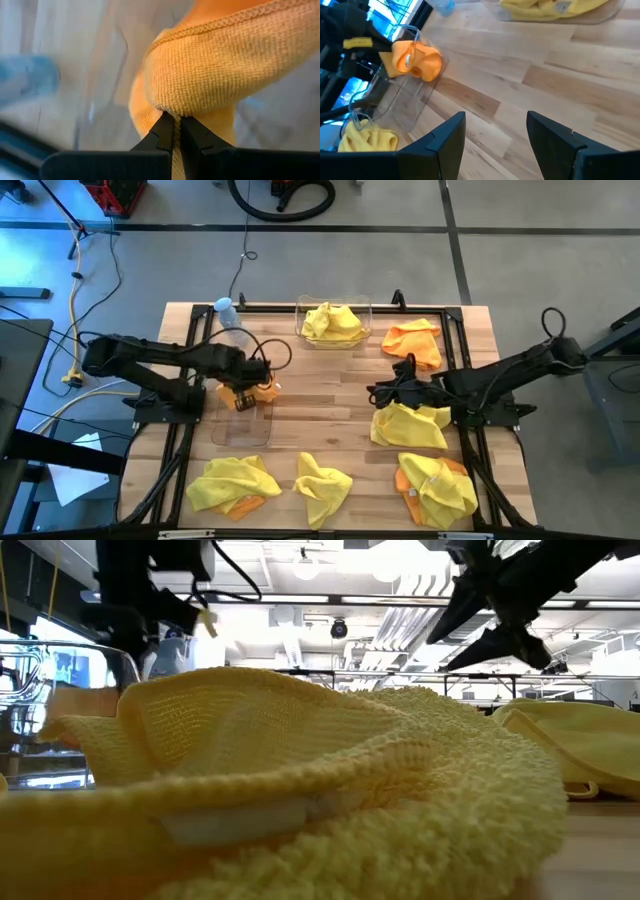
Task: Sort microfiber towel by color & place in baskets
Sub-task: Put the orange microfiber towel into the bottom transparent bin, then put the yellow microfiber towel into the top transparent bin
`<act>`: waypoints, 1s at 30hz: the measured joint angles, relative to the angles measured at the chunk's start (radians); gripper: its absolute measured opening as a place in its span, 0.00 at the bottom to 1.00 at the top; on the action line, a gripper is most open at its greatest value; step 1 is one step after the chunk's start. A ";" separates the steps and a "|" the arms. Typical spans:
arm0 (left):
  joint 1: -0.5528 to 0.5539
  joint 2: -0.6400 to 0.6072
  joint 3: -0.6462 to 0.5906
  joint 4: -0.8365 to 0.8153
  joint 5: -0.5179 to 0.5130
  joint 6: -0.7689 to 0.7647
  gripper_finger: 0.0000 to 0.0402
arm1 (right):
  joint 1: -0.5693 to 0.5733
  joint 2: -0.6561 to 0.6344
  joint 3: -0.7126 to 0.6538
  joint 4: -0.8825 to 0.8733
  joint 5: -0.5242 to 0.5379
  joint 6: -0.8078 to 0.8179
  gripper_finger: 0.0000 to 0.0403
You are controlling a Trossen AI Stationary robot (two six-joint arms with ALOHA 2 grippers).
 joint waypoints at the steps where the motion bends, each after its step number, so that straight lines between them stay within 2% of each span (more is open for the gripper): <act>1: 0.016 0.000 -0.012 0.033 0.000 0.025 0.00 | 0.000 0.012 0.000 0.014 0.000 0.005 0.51; 8: 0.087 0.000 -0.035 0.110 0.022 0.096 0.07 | 0.000 0.057 0.000 0.057 0.001 0.054 0.51; 15: 0.108 -0.001 -0.035 0.102 0.099 0.099 0.26 | 0.000 0.057 0.000 0.057 0.022 0.055 0.51; 19: 0.107 -0.012 0.000 0.026 0.112 0.119 0.33 | -0.001 0.057 0.000 0.057 0.045 0.055 0.51; 26: 0.106 -0.089 0.081 -0.089 0.112 0.109 0.36 | -0.001 0.057 0.000 0.057 0.129 0.054 0.51; 30: 0.106 -0.164 0.094 -0.095 0.112 0.074 0.36 | -0.012 0.057 0.000 0.056 0.133 0.046 0.51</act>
